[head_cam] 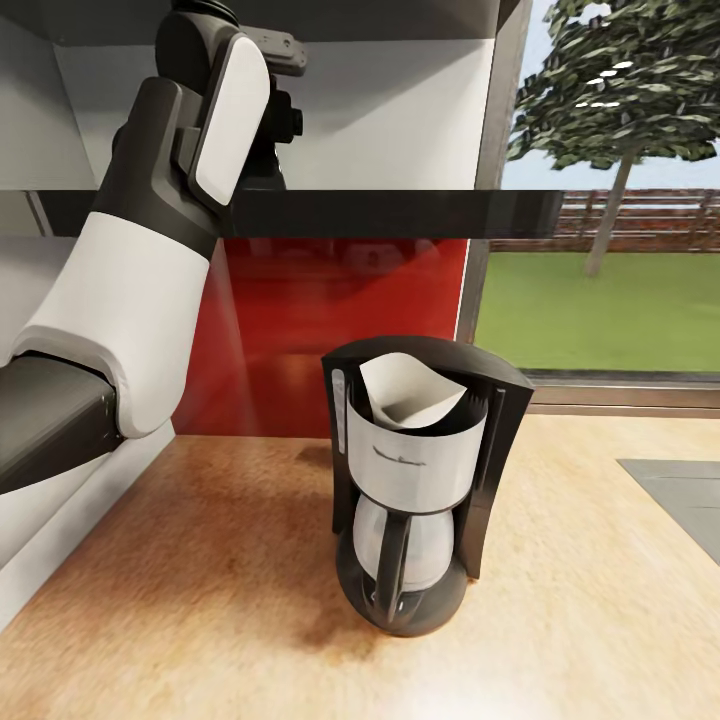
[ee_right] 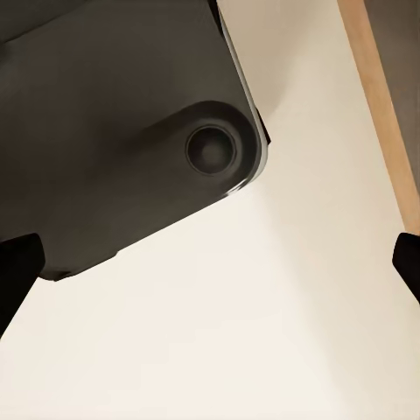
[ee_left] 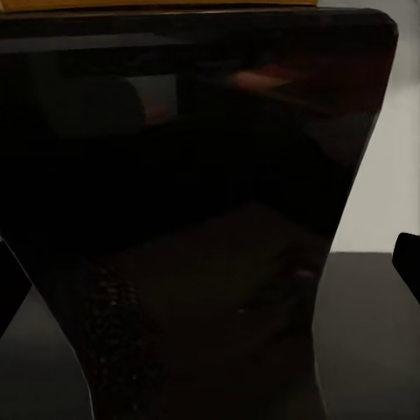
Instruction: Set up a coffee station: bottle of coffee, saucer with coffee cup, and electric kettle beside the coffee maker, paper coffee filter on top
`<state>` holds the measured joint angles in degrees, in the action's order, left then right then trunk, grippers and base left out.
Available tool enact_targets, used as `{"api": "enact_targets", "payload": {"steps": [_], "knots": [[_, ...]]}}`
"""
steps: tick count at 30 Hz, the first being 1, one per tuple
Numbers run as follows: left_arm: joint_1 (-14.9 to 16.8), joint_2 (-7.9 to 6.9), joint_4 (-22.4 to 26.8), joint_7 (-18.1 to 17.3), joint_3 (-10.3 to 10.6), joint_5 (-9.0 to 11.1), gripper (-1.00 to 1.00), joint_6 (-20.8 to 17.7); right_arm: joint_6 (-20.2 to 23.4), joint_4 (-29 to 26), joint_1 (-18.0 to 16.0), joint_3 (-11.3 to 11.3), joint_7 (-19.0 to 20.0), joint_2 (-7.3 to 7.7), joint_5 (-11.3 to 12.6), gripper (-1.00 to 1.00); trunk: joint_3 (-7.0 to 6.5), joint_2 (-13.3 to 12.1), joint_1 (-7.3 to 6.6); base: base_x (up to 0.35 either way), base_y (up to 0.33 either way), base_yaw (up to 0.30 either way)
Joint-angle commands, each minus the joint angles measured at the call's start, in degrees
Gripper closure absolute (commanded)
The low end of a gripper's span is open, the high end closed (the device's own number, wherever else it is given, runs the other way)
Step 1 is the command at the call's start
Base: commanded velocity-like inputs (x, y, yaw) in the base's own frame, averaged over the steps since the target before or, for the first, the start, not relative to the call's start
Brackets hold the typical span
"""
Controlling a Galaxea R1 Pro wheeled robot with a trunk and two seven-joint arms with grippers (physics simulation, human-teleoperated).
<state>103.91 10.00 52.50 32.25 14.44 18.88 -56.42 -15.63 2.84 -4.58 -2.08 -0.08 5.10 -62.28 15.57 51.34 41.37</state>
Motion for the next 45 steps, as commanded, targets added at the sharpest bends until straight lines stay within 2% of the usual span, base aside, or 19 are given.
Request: {"api": "enact_targets", "payload": {"steps": [1,2,3,27,37,45], "knots": [[0.06,0.00,0.00,0.54,0.09,0.54,-1.00,-0.10,-0.28,0.15,-0.08,-0.21,-0.01,0.01,0.23,-1.00,0.08,0.06,0.01,0.000,0.000,0.000],[0.06,0.00,-0.01,0.54,0.08,0.54,-1.00,-0.10,-0.28,0.15,-0.08,-0.21,-0.01,0.01,0.23,-1.00,0.08,0.06,0.01,0.000,0.000,0.000],[0.06,0.00,-0.03,0.54,0.08,0.54,1.00,-0.10,-0.28,0.15,-0.08,-0.21,-0.01,0.03,0.23,-1.00,0.08,0.06,0.01,0.000,0.000,0.000],[0.06,0.00,0.13,0.46,0.08,0.54,1.00,-0.10,-0.28,0.15,-0.08,-0.21,-0.01,0.01,0.23,-1.00,0.08,0.06,0.01,0.000,0.000,0.000],[0.06,0.00,0.28,0.45,0.08,0.54,1.00,-0.10,-0.28,0.15,-0.08,-0.21,-0.01,0.00,0.24,-1.00,-1.72,-3.96,-2.19,0.000,0.000,0.000],[0.06,0.00,0.56,0.45,0.12,0.54,1.00,-0.10,-0.28,0.15,-0.08,-0.21,-0.01,0.00,0.23,-1.00,-1.72,-3.96,-2.19,0.000,0.000,0.000]]}}
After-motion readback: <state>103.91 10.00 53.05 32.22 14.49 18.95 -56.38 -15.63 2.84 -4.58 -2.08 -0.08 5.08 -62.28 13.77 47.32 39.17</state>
